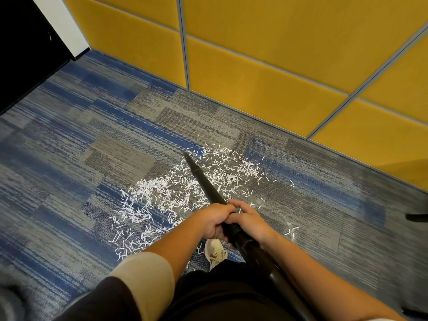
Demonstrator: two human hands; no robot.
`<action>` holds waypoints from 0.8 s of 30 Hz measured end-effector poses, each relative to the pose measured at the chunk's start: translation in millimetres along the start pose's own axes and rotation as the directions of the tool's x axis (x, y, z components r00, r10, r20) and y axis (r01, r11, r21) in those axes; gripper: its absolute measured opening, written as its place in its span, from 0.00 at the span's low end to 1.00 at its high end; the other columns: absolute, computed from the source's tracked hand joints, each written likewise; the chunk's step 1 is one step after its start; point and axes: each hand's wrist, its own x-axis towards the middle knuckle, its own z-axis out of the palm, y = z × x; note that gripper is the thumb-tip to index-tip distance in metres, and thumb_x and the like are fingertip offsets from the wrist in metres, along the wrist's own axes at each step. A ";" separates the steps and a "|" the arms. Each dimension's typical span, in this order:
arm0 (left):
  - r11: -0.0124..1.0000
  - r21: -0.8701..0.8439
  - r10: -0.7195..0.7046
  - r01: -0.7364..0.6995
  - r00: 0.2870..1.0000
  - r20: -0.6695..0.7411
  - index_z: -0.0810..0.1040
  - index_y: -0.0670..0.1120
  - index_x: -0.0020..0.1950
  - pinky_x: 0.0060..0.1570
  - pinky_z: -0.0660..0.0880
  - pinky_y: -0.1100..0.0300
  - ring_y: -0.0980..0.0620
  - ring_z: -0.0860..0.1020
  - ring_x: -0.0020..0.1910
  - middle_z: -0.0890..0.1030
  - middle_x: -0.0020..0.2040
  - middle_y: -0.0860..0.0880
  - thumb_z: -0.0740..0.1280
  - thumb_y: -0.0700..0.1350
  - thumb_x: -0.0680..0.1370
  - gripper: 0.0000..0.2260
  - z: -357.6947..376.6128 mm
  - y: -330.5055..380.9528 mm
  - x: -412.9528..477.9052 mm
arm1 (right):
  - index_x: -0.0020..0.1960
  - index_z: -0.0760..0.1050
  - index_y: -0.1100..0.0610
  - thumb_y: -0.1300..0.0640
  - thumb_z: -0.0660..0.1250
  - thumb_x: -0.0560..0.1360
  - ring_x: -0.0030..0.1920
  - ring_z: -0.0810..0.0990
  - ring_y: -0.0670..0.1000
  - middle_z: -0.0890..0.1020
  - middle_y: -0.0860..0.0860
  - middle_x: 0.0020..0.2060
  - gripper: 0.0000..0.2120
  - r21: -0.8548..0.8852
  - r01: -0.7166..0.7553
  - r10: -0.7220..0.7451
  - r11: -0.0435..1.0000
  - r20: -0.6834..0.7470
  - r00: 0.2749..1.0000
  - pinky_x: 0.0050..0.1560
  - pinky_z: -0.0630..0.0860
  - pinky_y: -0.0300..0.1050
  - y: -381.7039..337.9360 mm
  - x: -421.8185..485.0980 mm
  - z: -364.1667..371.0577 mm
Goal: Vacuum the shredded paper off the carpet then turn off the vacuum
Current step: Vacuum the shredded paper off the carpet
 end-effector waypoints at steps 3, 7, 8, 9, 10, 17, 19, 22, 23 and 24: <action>1.000 0.014 -0.002 0.002 1.000 0.007 0.69 0.43 0.51 0.33 0.77 0.51 0.45 0.80 0.31 0.78 0.36 0.42 0.57 0.45 0.81 0.06 3.0 3.9 5.7 | 0.58 0.71 0.49 0.70 0.64 0.72 0.24 0.76 0.53 0.78 0.58 0.35 0.21 0.014 0.004 -0.004 1.000 0.008 1.000 0.23 0.74 0.41 -3.0 0.7 -6.5; 1.000 0.021 -0.015 0.015 1.000 -0.003 0.69 0.42 0.48 0.33 0.75 0.53 0.45 0.78 0.30 0.77 0.33 0.43 0.57 0.45 0.81 0.07 7.5 11.2 8.2 | 0.50 0.72 0.45 0.70 0.64 0.72 0.29 0.77 0.53 0.79 0.57 0.36 0.19 0.006 0.026 -0.026 1.000 0.001 1.000 0.27 0.75 0.41 -5.1 6.1 -13.3; 1.000 0.023 -0.017 0.017 1.000 -0.009 0.68 0.43 0.48 0.31 0.74 0.54 0.46 0.78 0.29 0.76 0.32 0.43 0.57 0.45 0.81 0.07 8.9 13.0 8.4 | 0.49 0.72 0.45 0.70 0.64 0.72 0.30 0.77 0.53 0.79 0.56 0.37 0.19 0.003 0.031 -0.031 1.000 -0.001 1.000 0.27 0.75 0.41 -5.5 7.4 -14.9; 1.000 0.019 -0.017 0.017 1.000 -0.014 0.68 0.43 0.47 0.31 0.74 0.55 0.46 0.77 0.29 0.76 0.32 0.43 0.57 0.45 0.81 0.07 10.4 14.8 9.2 | 0.49 0.72 0.45 0.70 0.64 0.72 0.31 0.77 0.54 0.79 0.56 0.37 0.19 0.001 0.034 -0.034 0.999 -0.001 0.999 0.27 0.75 0.41 -5.9 8.6 -16.9; 1.000 0.009 -0.017 0.018 1.000 -0.015 0.68 0.43 0.47 0.30 0.74 0.55 0.46 0.77 0.28 0.76 0.30 0.44 0.57 0.45 0.81 0.07 11.7 16.1 9.8 | 0.50 0.72 0.45 0.69 0.64 0.72 0.31 0.77 0.54 0.78 0.56 0.37 0.19 0.004 0.032 -0.032 0.999 0.003 0.999 0.27 0.75 0.41 -6.6 9.3 -18.7; 1.000 -0.011 -0.014 0.014 1.000 -0.023 0.68 0.41 0.51 0.22 0.74 0.62 0.49 0.78 0.22 0.77 0.26 0.45 0.58 0.45 0.81 0.07 18.6 24.6 13.9 | 0.61 0.70 0.47 0.68 0.65 0.72 0.30 0.78 0.53 0.78 0.58 0.39 0.23 -0.003 0.008 -0.008 1.000 0.026 1.000 0.26 0.73 0.39 -8.0 17.6 -30.7; 1.000 -0.017 -0.006 0.005 1.000 -0.024 0.67 0.40 0.53 0.20 0.73 0.63 0.48 0.77 0.21 0.76 0.26 0.45 0.57 0.45 0.81 0.08 20.6 25.9 14.2 | 0.62 0.70 0.48 0.68 0.65 0.72 0.29 0.78 0.53 0.78 0.59 0.39 0.23 0.004 0.007 -0.007 1.000 0.031 1.000 0.24 0.72 0.39 -9.6 17.7 -32.4; 1.000 -0.024 0.002 -0.003 1.000 -0.026 0.68 0.40 0.51 0.20 0.73 0.63 0.49 0.77 0.21 0.76 0.27 0.44 0.57 0.44 0.81 0.07 23.2 29.2 12.5 | 0.62 0.69 0.48 0.68 0.65 0.72 0.29 0.78 0.53 0.78 0.59 0.40 0.24 0.008 0.015 -0.015 1.000 0.035 0.999 0.24 0.72 0.39 -12.3 16.8 -34.4; 1.000 -0.027 0.001 -0.002 1.000 -0.025 0.68 0.41 0.50 0.20 0.73 0.62 0.49 0.77 0.21 0.76 0.29 0.44 0.57 0.44 0.82 0.07 23.7 30.1 12.0 | 0.62 0.69 0.48 0.68 0.65 0.72 0.28 0.78 0.52 0.78 0.60 0.39 0.24 0.013 0.014 -0.014 1.000 0.035 0.999 0.24 0.72 0.39 -12.6 16.9 -34.9; 1.000 -0.028 0.000 0.000 1.000 -0.025 0.68 0.41 0.50 0.20 0.73 0.62 0.49 0.77 0.21 0.76 0.31 0.43 0.57 0.44 0.82 0.07 23.9 31.1 11.0 | 0.63 0.69 0.48 0.68 0.65 0.72 0.27 0.78 0.52 0.78 0.60 0.39 0.24 0.017 0.012 -0.013 1.000 0.034 0.999 0.24 0.72 0.39 -12.9 17.2 -35.1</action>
